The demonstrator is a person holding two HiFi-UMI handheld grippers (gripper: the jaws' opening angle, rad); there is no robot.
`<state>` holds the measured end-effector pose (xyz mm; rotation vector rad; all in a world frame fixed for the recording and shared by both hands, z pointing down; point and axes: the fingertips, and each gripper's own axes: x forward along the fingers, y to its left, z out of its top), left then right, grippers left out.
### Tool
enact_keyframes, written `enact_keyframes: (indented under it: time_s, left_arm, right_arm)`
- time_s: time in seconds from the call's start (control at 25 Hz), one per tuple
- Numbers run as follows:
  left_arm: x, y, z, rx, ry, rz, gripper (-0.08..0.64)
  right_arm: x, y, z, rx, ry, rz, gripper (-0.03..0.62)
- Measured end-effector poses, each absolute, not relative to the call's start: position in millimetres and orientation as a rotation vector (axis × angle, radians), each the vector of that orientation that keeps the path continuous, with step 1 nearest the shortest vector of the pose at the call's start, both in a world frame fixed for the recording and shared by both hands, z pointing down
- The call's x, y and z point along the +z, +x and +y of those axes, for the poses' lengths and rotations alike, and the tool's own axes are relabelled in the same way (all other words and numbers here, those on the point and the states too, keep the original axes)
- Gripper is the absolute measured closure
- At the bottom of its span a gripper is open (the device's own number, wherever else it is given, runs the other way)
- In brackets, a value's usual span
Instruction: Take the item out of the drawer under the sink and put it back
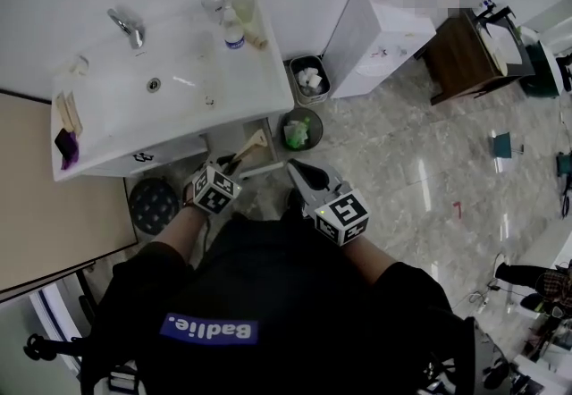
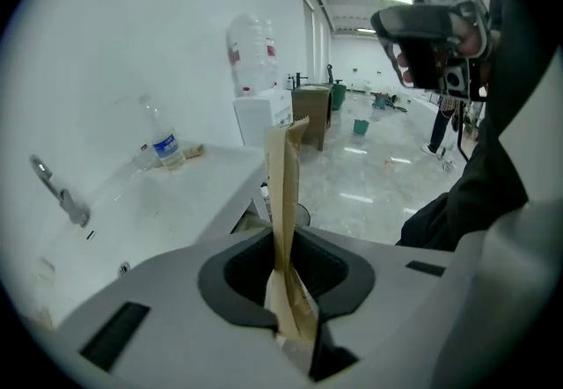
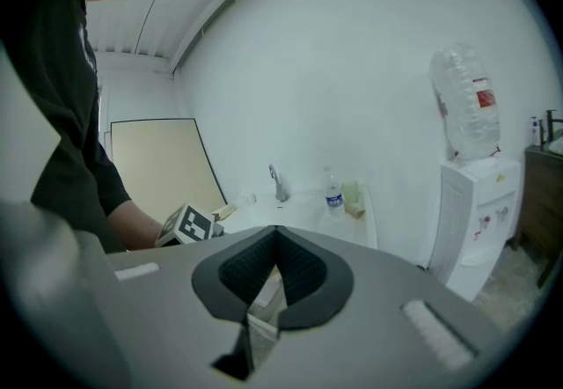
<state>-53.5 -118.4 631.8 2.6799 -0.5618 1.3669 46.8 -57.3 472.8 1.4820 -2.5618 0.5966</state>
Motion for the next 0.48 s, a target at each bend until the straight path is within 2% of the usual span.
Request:
enact_keyframes:
  time_s: [0.48]
  left_arm:
    - [518,-64,-82,0.935,2.716,-0.651,0.495]
  right_arm:
    - [450,15,-57,0.555,1.405,-2.606,0.6]
